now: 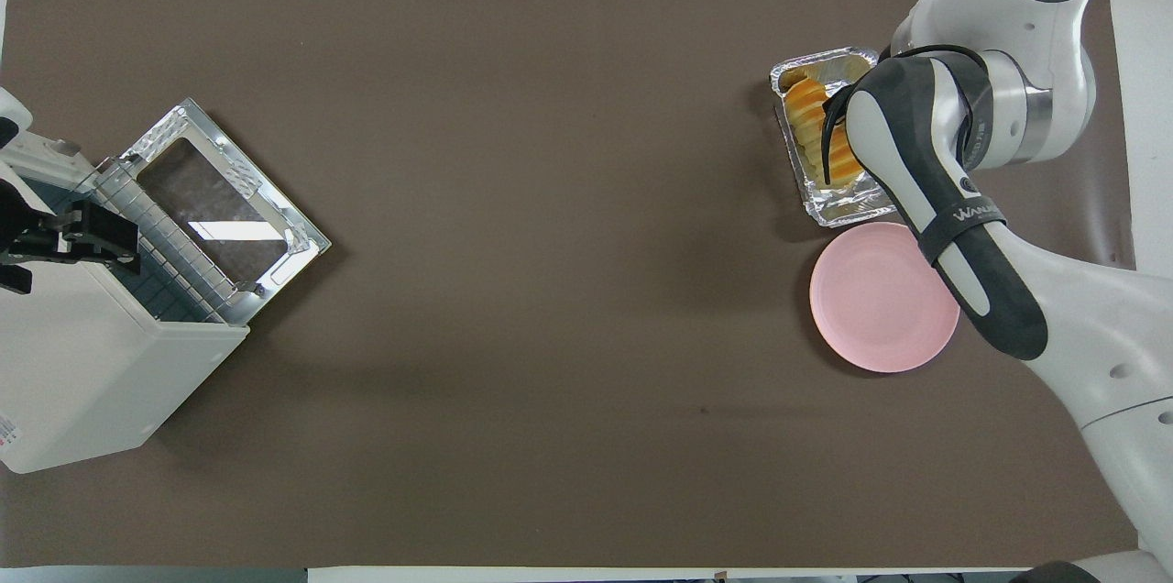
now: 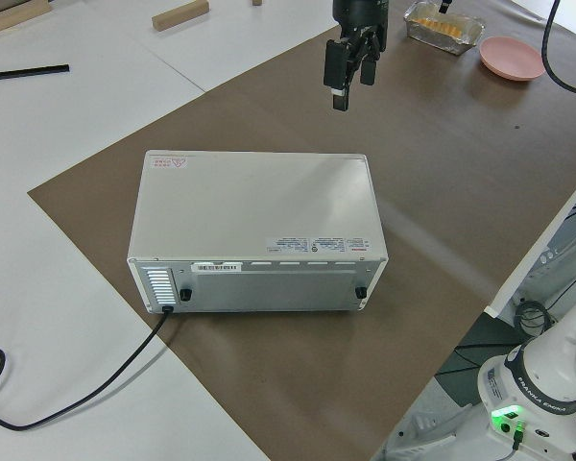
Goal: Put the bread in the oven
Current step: 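Lower the bread into the foil tray and open the right gripper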
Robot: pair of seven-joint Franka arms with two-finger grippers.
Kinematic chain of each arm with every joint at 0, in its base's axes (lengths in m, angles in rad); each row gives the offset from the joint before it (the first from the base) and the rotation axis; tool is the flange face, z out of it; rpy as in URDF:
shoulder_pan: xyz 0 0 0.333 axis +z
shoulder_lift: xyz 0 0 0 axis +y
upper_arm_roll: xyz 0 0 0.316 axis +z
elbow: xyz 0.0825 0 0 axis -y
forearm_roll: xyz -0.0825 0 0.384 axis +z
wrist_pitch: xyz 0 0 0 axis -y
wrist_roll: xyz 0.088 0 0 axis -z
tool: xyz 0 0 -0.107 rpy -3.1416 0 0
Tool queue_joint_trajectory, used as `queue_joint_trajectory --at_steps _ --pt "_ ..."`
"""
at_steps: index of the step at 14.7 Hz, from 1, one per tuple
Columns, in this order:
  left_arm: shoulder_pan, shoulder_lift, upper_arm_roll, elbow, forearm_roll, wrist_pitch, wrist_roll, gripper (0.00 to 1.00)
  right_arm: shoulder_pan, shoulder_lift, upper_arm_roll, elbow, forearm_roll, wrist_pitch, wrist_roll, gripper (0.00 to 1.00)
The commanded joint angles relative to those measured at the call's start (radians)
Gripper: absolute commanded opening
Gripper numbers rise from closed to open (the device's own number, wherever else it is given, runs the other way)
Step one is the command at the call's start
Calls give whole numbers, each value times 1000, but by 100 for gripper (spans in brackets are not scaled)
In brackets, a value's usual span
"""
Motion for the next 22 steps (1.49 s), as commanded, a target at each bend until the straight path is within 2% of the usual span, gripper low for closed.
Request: queue_joint_trajectory --at_steps 1,6,8,9,11,18,20,22 --pt "12 -17 -5 -4 -15 -10 3 100 -43 4 9 -5 -8 58 -59 100" --pt "12 -17 -5 -4 -15 -10 3 100 -50 -11 9 -143 -6 215 -81 99" --pt "12 -17 -6 -2 -15 -10 3 100 -53 -28 7 -195 -6 262 -81 86" --pt "12 -17 -5 -4 -15 -10 3 100 -56 -31 7 -210 -6 276 -82 68" --pt "12 -17 -6 -4 -15 -10 3 100 -55 -33 7 -212 -6 272 -81 0" --pt "12 -17 -5 -4 -15 -10 3 100 -53 -33 9 -204 -2 253 -74 0" --pt "12 -17 -5 -4 -15 -10 3 100 -57 -33 10 -163 1 189 -76 0" --pt "12 -17 -5 -4 -15 -10 3 100 -52 -33 12 -65 15 47 -71 0"
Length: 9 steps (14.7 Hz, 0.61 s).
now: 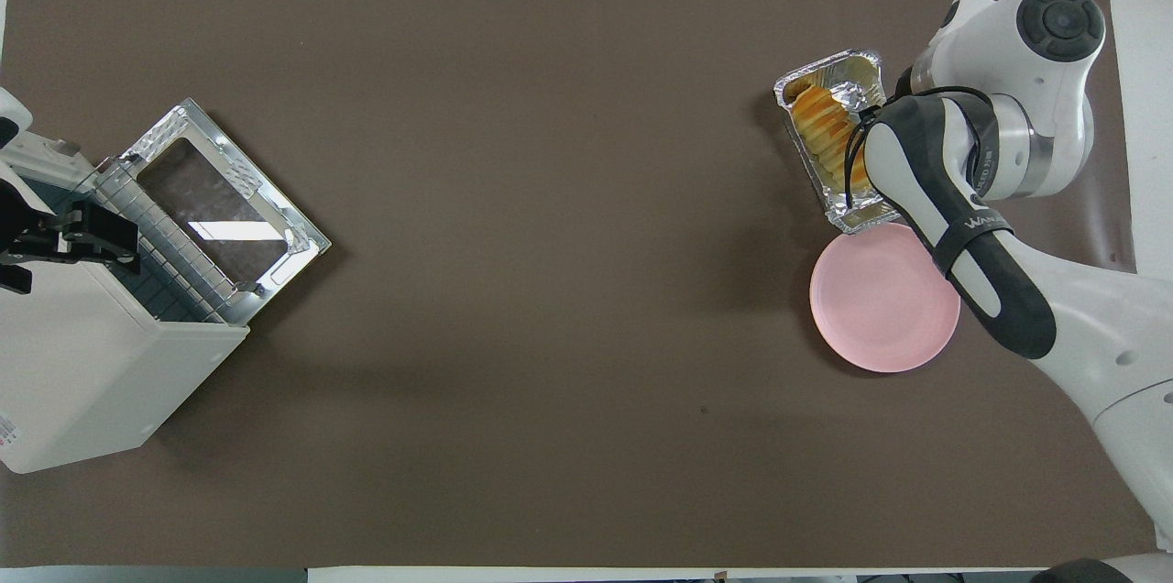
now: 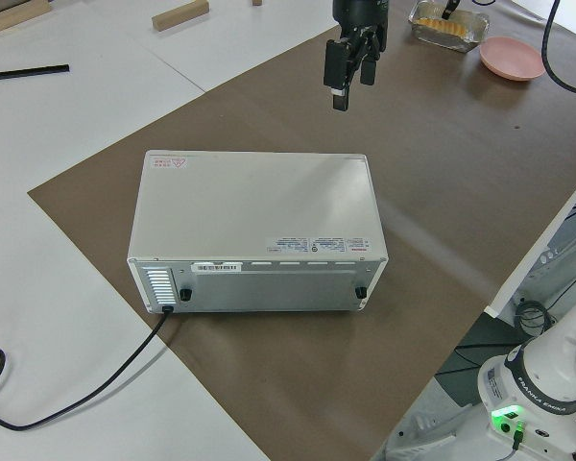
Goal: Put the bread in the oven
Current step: 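Lower the bread into the foil tray and open the right gripper, then grasp the foil tray edge with the right gripper and slide it toward the oven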
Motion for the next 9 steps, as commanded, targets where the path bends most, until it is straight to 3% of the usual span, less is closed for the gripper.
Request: queue_joint_trajectory --at_steps 1,4,6,9 --pt "12 -17 -5 -4 -15 -10 3 100 1 -18 11 123 60 -193 -6 0" --pt "12 -17 -5 -4 -15 -10 3 100 62 -38 13 212 99 -334 25 0" --pt "12 -17 -5 -4 -15 -10 3 100 119 -53 13 243 111 -387 139 0" --pt "12 -17 -5 -4 -15 -10 3 100 263 -58 10 245 168 -373 319 0"
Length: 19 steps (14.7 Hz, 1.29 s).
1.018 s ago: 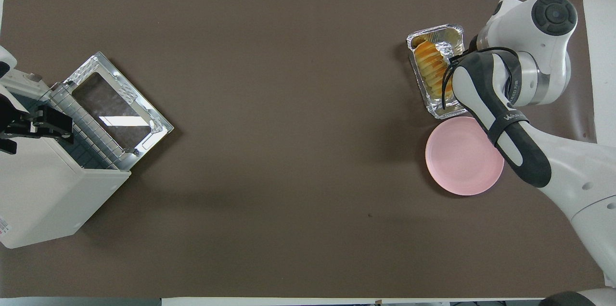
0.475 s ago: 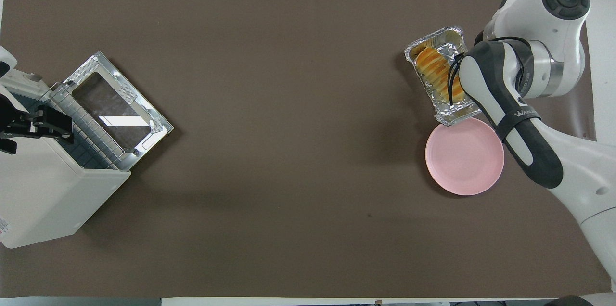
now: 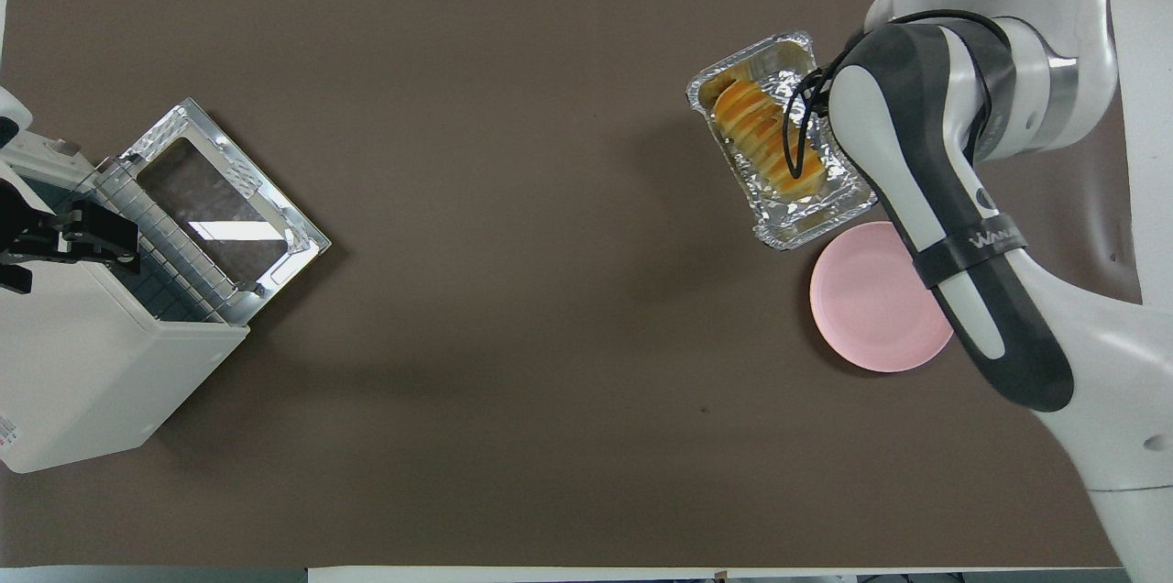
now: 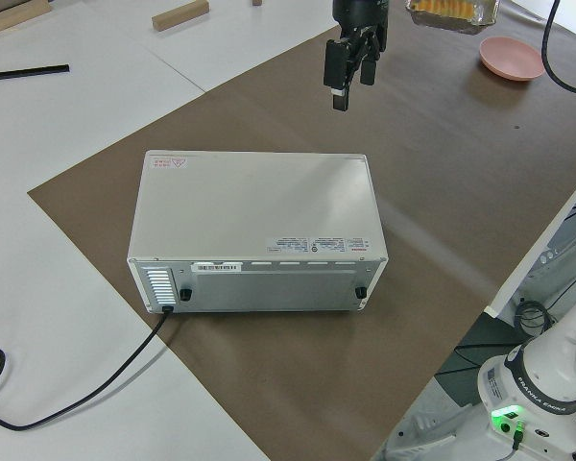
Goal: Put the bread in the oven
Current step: 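Grasp the foil tray edge with the right gripper and slide it toward the oven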
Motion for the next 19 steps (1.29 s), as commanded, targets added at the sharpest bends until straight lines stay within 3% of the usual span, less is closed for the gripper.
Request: queue_joint_trajectory --at_steps 1,7,13,18,19 --pt "12 -17 -5 -2 -15 -10 3 100 125 6 -4 1 20 43 194 0" --pt "12 -17 -5 -4 -15 -10 3 100 306 43 -3 -78 35 206 528 0" --pt "12 -17 -6 -4 -15 -10 3 100 363 19 -3 -282 45 399 582 0" --pt "12 -17 -6 -4 -15 -10 3 100 365 3 -3 -352 45 483 597 0" --pt "12 -17 -5 -4 -15 -10 3 100 363 0 -3 -361 45 502 597 31"
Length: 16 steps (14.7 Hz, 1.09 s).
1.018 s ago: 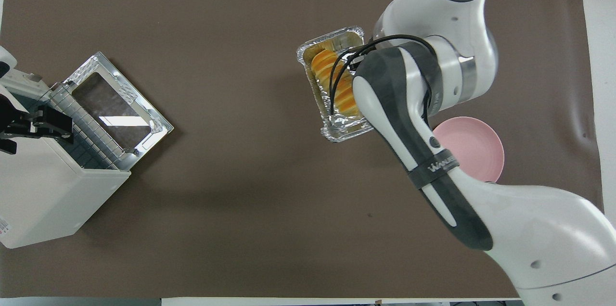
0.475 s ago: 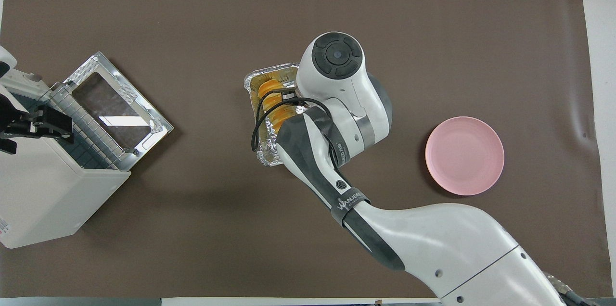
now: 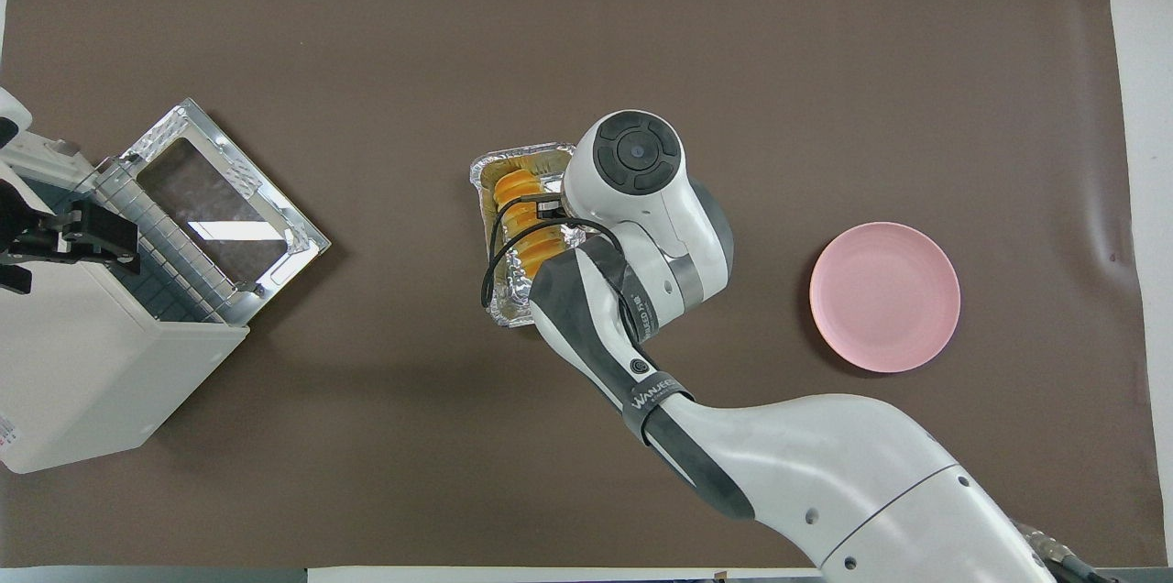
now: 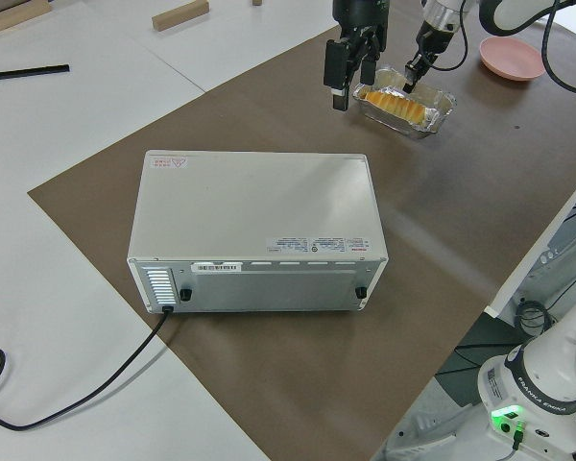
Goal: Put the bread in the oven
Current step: 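Open the right gripper and lift it away from the foil tray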
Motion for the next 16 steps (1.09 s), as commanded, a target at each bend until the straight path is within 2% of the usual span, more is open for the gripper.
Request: queue_joint_trajectory --at_steps 1,3,7,9,11,13,16 --pt "12 -17 -5 -4 -15 -10 3 100 -1 -47 -1 -70 18 42 15 97" --pt "12 -17 -6 -4 -15 -10 3 100 -4 -47 -1 -47 19 -2 44 100" --pt "11 -17 -6 -2 -15 -8 6 100 -40 -51 -21 91 18 -228 65 100" --pt "5 -17 -8 -2 -15 -13 8 100 -112 -109 -24 91 15 -263 44 100" --pt "-9 -23 -17 2 -20 -5 3 100 -185 -162 -24 88 13 -320 -58 100" --pt "-31 -25 -20 -2 -87 13 5 100 -252 -218 -30 82 -2 -378 -198 100" --pt "-63 -40 -25 -31 -93 13 5 100 -387 -272 -30 83 -22 -456 -455 100"
